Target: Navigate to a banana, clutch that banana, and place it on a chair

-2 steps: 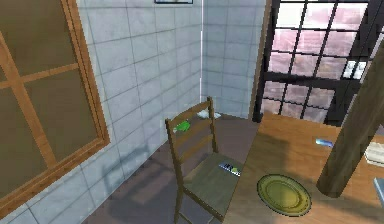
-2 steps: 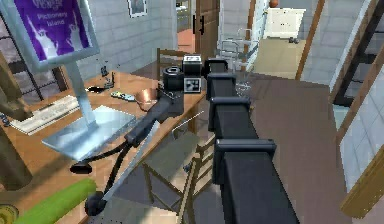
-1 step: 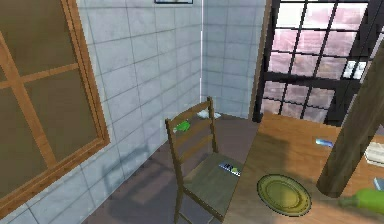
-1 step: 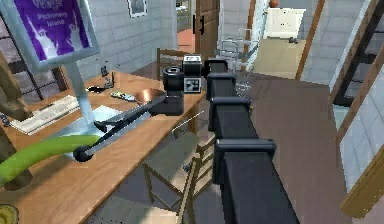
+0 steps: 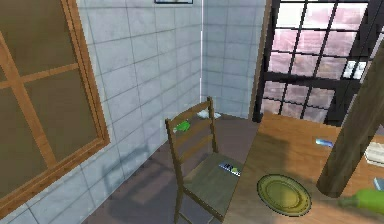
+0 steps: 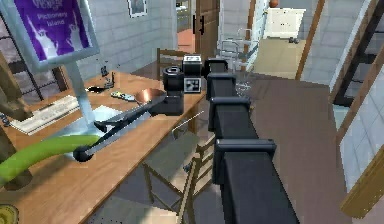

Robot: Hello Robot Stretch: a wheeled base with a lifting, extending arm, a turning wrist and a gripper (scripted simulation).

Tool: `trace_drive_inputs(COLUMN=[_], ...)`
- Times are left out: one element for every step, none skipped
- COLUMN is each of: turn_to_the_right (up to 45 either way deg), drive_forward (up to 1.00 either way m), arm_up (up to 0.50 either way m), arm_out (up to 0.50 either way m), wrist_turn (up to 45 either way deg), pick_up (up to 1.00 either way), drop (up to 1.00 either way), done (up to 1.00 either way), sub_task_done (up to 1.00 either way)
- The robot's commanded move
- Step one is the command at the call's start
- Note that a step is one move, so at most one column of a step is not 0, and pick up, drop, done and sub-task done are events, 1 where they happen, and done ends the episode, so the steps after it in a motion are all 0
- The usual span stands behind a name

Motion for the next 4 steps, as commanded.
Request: trace_drive_inputs(turn_to_the_right=[0.0,0.0,0.0,0.0], drive_forward=[0.0,0.0,0.0,0.0], arm_up=[-0.5,0.0,0.0,0.0], arm_out=[0.0,0.0,-0.1,0.0], wrist_turn=[0.0,0.0,0.0,0.0], pick_up=[0.0,0.0,0.0,0.0], drop=[0.0,1.0,0.0,0.0], done=[0.0,0.0,0.0,1.0], sub_task_done=[0.0,0.0,0.0,0.0])
